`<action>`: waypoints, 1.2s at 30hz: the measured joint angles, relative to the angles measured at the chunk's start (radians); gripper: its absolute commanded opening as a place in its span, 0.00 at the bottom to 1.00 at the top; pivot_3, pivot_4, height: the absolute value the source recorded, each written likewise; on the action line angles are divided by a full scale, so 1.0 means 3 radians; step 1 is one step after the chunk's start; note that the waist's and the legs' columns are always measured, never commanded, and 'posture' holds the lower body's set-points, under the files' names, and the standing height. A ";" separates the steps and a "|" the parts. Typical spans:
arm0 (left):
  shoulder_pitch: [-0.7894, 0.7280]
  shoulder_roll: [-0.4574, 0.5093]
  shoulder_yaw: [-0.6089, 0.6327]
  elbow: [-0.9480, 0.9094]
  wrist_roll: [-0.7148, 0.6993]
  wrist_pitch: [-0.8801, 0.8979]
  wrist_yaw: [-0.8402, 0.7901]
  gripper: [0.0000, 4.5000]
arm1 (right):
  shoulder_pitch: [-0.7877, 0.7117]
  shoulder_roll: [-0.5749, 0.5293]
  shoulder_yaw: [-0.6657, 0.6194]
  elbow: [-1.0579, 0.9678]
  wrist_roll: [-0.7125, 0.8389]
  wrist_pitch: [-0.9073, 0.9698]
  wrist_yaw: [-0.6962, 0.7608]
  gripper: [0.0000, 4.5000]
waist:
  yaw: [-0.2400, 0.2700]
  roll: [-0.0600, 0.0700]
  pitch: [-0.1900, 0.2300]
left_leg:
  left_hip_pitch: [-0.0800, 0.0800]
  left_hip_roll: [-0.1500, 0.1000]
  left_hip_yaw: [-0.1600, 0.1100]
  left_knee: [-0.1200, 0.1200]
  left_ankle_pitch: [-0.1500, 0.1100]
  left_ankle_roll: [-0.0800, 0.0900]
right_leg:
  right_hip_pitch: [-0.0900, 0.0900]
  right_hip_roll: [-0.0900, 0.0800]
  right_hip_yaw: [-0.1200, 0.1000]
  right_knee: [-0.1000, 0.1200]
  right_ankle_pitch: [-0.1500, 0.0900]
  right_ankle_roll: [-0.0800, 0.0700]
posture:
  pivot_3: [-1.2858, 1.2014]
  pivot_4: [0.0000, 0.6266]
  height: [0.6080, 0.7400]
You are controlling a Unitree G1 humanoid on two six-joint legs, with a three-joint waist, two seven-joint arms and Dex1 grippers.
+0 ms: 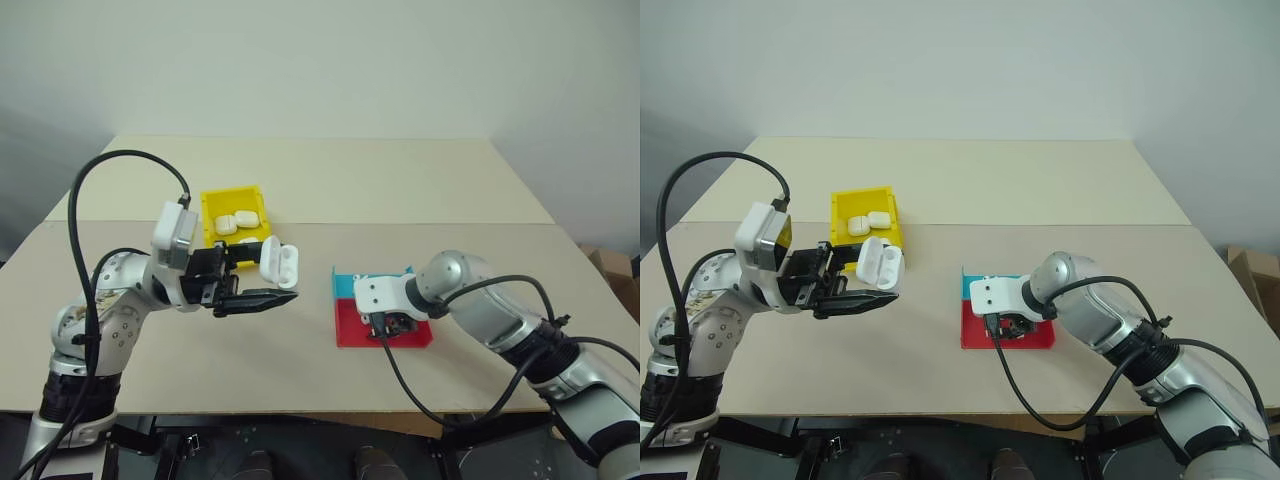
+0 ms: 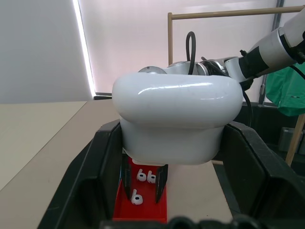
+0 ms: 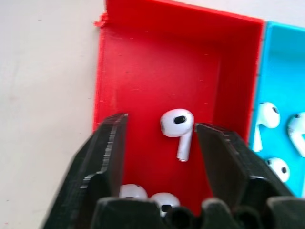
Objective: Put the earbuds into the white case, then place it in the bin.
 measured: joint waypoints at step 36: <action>-0.0776 -0.0268 -0.0462 0.0521 0.0050 0.0344 -0.0053 0.62 | 0.0551 0.1551 -0.2662 -0.1556 0.2804 0.1182 -0.1879 0.14 | -0.0009 -0.0001 -0.0001 | -0.0007 0.0002 -0.0019 -0.0004 0.0001 -0.0001 | 0.0001 0.0006 -0.0014 -0.0001 0.0000 -0.0001 | 0.52 0.24 1.00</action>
